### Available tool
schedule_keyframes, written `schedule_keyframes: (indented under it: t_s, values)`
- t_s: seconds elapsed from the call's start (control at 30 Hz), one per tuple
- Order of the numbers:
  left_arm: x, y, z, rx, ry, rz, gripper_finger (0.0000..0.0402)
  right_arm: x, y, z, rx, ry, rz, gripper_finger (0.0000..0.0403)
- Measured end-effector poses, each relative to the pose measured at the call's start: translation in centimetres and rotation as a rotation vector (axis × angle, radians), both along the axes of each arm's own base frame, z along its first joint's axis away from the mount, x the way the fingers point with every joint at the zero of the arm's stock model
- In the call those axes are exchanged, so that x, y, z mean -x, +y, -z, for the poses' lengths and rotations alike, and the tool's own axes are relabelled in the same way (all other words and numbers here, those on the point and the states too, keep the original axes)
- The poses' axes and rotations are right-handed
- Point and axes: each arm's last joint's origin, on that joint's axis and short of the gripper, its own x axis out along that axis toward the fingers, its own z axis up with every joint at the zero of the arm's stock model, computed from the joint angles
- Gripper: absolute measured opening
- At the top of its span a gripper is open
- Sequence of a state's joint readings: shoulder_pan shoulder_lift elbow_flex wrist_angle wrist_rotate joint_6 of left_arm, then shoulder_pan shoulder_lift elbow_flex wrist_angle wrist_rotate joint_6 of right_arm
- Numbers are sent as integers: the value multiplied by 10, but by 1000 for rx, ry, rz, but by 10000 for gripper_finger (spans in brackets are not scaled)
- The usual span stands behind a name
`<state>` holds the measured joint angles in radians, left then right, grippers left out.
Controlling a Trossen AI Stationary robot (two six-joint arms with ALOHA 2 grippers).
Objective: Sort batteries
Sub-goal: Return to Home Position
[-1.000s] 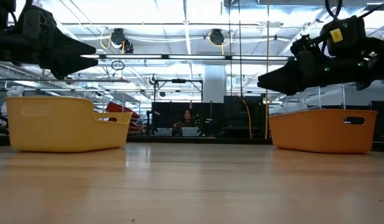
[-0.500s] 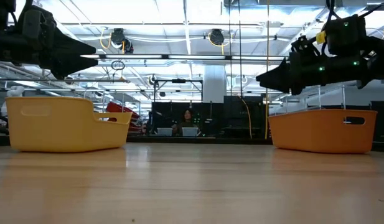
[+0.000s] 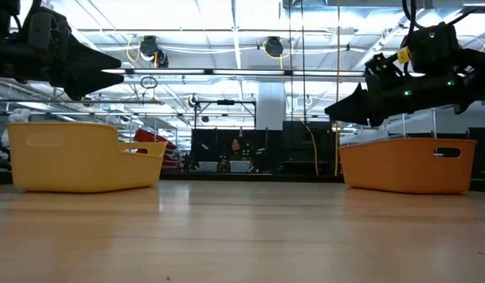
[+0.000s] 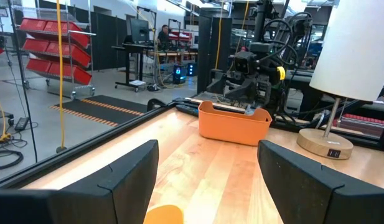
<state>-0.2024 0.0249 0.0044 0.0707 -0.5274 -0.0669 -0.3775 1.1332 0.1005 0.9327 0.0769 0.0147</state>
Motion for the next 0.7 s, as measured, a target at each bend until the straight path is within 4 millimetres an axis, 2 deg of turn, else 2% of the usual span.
schedule_keyframes:
  t_s: [0.5, 0.7]
  values:
    - [0, 0, 0, 0, 1, 0, 281, 27, 10, -21, 0, 0, 3, 277]
    - [0, 0, 0, 0, 1, 0, 281, 40, 16, -12, -53, 133, 3, 277]
